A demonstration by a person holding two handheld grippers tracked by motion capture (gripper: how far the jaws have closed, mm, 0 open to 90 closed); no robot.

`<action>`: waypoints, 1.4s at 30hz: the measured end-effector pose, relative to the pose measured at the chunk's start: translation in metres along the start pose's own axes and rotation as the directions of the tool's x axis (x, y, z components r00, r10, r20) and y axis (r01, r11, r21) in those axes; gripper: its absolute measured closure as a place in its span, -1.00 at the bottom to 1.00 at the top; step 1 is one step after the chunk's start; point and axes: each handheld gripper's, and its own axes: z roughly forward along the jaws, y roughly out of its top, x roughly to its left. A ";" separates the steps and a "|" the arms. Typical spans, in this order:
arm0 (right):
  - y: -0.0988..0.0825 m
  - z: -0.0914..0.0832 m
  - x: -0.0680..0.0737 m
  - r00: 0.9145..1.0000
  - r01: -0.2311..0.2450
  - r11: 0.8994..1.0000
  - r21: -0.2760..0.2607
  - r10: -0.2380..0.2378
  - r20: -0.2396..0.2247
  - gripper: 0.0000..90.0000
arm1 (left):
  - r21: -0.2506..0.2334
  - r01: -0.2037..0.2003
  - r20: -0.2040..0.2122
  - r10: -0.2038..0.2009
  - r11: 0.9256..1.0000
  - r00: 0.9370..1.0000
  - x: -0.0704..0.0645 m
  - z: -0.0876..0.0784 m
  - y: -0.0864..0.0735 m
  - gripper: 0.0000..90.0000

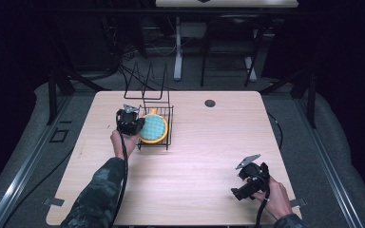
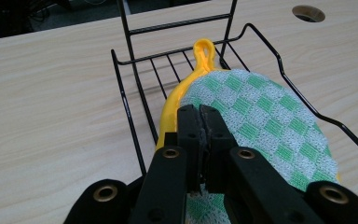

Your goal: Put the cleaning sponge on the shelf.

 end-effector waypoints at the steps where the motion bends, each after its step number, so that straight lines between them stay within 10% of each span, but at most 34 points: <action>1: 0.001 0.000 0.000 1.000 0.000 1.000 0.004 0.000 -0.004 -1.00 | 0.003 -0.003 -0.005 0.003 1.000 1.000 0.000 0.001 0.000 0.97; 33: 0.001 0.001 0.001 1.000 0.004 1.000 0.012 -0.004 -0.004 -1.00 | 0.005 0.057 -0.152 -0.056 0.998 0.987 -0.016 0.024 0.002 0.93; 38: 0.001 0.000 0.002 1.000 0.004 1.000 0.011 -0.004 -0.001 -1.00 | -0.007 0.063 -0.153 -0.064 0.998 0.986 -0.015 0.022 0.001 0.71; 42: 0.001 0.000 0.002 1.000 0.007 1.000 0.011 -0.007 0.000 -1.00 | -0.024 0.076 -0.167 -0.079 0.997 0.983 -0.013 0.018 -0.003 0.11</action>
